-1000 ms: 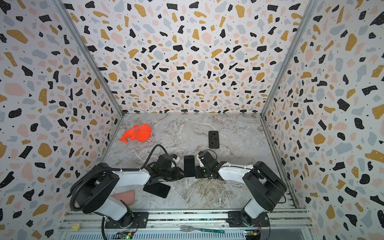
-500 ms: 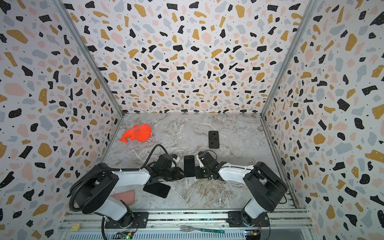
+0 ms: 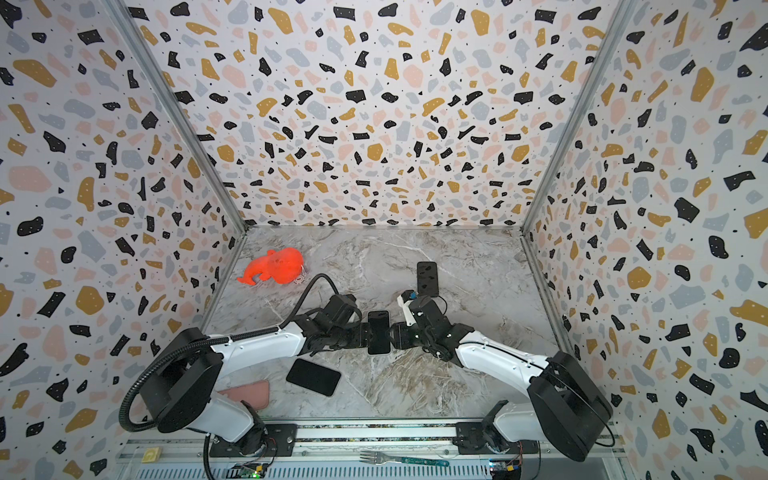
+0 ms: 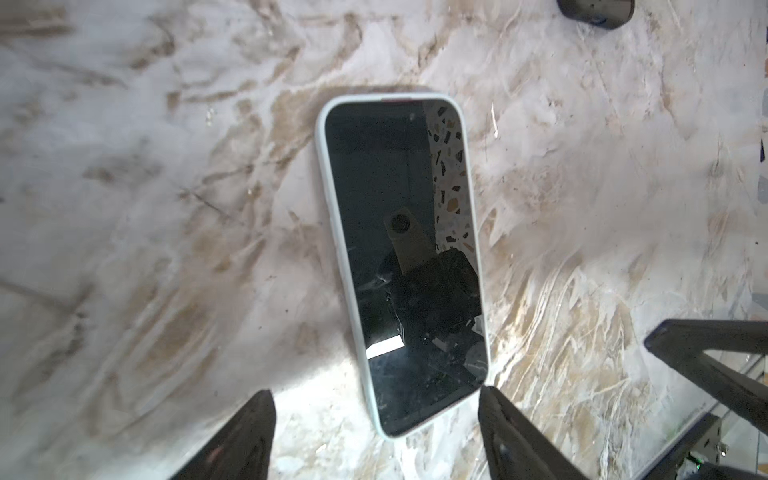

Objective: Put the phone into the phone case
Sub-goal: 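Lift the cased phone with the left gripper while the right gripper releases and withdraws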

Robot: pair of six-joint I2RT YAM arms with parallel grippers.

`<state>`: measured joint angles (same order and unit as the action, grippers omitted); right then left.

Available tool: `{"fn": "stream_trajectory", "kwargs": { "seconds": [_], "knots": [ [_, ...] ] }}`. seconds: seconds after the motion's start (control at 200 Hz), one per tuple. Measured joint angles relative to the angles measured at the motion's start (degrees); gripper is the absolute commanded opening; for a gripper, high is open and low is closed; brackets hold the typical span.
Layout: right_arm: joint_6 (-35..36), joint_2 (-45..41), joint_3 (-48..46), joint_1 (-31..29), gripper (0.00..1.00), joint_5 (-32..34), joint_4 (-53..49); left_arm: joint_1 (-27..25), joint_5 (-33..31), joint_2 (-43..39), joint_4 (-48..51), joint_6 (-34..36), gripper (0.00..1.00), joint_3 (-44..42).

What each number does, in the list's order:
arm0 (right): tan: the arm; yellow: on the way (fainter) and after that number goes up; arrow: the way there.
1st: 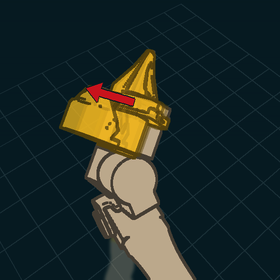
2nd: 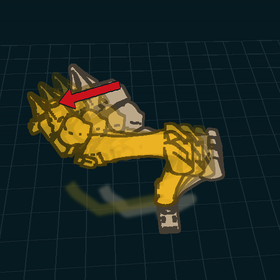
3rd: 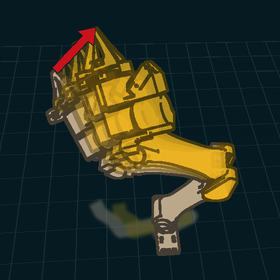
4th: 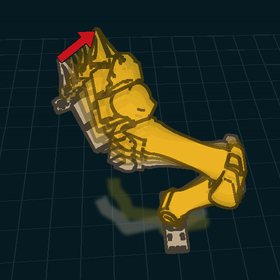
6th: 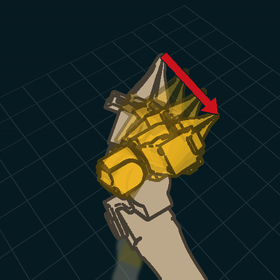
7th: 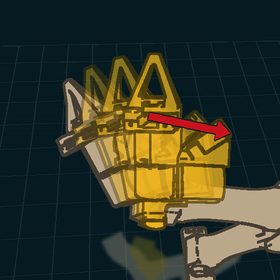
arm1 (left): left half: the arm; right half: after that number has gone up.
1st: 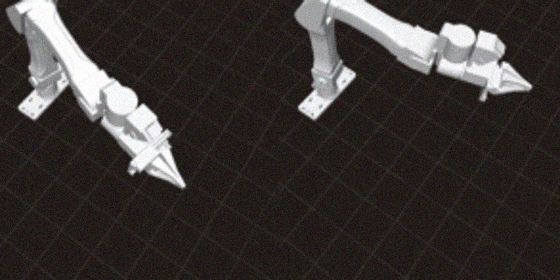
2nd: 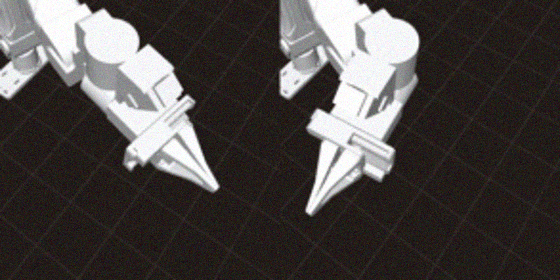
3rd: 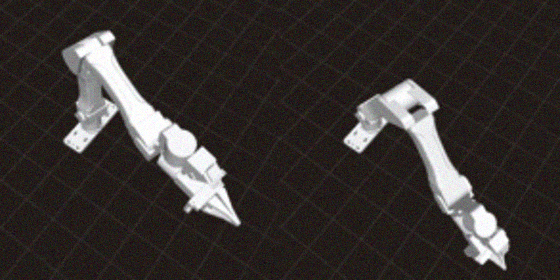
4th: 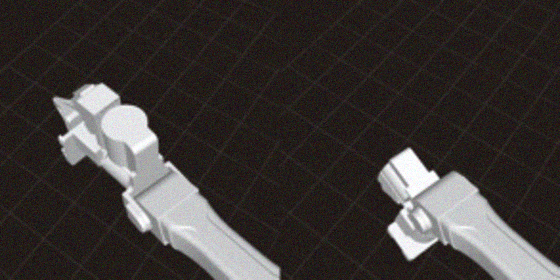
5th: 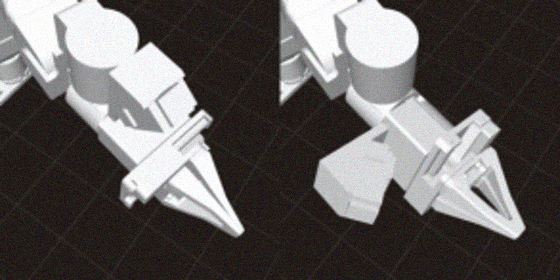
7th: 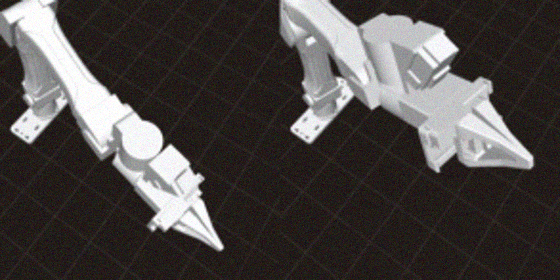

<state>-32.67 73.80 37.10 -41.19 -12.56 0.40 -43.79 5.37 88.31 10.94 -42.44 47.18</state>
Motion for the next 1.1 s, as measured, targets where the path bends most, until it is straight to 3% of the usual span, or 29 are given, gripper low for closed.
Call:
{"fn": "stream_trajectory", "kwargs": {
  "seconds": [0.235, 0.546, 0.711, 0.801, 0.861, 1.101],
  "knots": [
    [2.8, -6.9, -4.6, 4.8, 0.67, 2.4, -1.7, -5.2, -10.1, 8.0, 9.9, -0.5, 0.78, 11.9],
    [4.7, -12.8, -9.4, 9.2, 0.70, 3.2, -1.8, -9.6, -18.4, 16.9, 20.7, -3.8, 0.83, 22.9],
    [5.6, -13.1, -10.7, 10.5, 0.73, 2.9, -1.9, -9.9, -19.7, 23.4, 27.5, -5.3, 0.81, 31.5],
    [6.0, -13.1, -10.9, 10.8, 0.83, 2.7, -1.9, -10.1, -19.7, 25.1, 28.0, -5.8, 0.81, 32.5],
    [6.2, -13.2, -11.1, 10.9, 1.00, 2.8, -1.9, -10.3, -19.4, 25.0, 28.2, -6.4, 0.81, 32.2],
    [6.9, -16.3, -13.1, 10.9, 0.99, 3.2, -1.7, -10.4, -17.6, 24.9, 27.6, -6.9, 0.80, 32.2]
  ]
}}
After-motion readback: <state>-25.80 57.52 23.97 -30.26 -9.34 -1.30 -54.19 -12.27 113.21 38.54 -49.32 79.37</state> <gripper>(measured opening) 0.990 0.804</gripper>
